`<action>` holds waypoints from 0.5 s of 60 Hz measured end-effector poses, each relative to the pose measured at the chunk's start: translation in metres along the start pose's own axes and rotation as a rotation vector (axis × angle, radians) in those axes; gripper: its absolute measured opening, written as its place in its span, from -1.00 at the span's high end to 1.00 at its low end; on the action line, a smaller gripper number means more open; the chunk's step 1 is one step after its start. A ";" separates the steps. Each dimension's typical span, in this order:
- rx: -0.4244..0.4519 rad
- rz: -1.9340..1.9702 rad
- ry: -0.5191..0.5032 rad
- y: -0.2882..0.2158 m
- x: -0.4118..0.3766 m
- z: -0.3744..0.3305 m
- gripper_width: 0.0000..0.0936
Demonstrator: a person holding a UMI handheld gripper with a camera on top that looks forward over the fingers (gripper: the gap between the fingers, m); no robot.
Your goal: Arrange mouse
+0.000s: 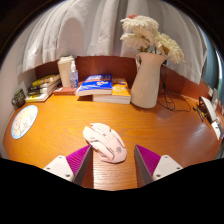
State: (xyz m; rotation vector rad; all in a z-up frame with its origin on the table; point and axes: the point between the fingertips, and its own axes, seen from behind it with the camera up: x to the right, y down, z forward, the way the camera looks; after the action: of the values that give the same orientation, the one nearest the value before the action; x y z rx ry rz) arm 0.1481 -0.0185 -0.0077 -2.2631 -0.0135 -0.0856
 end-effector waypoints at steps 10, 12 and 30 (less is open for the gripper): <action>-0.017 0.036 -0.024 -0.020 0.004 0.028 -0.84; -0.023 0.045 -0.023 -0.023 0.006 0.032 -0.84; -0.030 0.113 0.006 -0.039 0.021 0.056 -0.15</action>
State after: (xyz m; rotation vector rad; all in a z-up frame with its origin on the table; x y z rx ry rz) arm 0.1704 0.0494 -0.0122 -2.2885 0.1191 -0.0323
